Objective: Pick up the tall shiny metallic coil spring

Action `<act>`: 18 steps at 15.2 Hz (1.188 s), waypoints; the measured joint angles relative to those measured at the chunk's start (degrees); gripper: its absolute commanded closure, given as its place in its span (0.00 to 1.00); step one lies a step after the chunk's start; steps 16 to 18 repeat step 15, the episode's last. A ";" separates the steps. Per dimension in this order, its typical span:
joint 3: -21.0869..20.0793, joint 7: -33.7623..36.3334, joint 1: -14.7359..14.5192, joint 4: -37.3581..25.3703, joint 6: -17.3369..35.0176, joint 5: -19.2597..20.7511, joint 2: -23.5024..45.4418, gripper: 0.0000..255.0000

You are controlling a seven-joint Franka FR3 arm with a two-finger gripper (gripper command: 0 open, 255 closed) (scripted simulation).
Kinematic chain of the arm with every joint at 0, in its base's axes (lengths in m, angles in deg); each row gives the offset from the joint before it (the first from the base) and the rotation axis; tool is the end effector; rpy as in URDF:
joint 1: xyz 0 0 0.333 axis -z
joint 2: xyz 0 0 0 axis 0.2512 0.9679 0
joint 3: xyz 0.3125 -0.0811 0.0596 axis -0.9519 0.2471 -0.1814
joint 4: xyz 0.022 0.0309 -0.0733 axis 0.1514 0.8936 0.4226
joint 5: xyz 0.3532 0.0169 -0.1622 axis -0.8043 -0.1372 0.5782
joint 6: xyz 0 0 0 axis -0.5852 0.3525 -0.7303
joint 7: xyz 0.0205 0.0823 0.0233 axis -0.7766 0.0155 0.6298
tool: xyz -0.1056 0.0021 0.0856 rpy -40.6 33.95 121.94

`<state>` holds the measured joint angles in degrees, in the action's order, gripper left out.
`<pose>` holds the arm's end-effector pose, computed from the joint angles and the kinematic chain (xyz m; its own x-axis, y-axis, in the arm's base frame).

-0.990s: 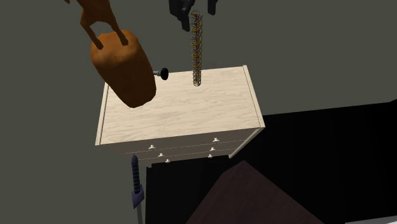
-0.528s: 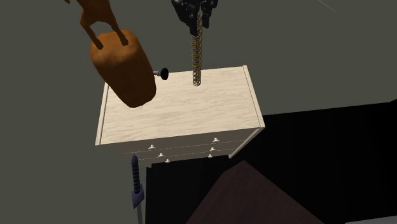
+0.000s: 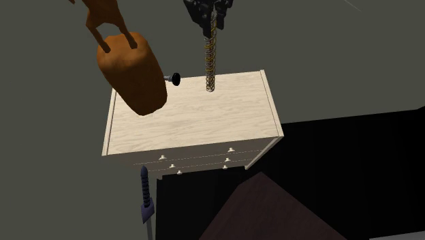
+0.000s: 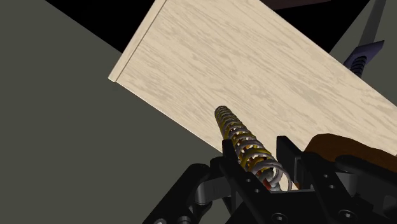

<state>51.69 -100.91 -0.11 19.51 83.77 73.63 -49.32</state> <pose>0.5812 -0.3746 0.4626 0.9939 -0.0720 -0.0837 -0.0748 -0.9967 -0.0305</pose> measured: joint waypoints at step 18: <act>-0.24 0.41 3.38 -16.76 -13.14 -1.18 3.42 1.00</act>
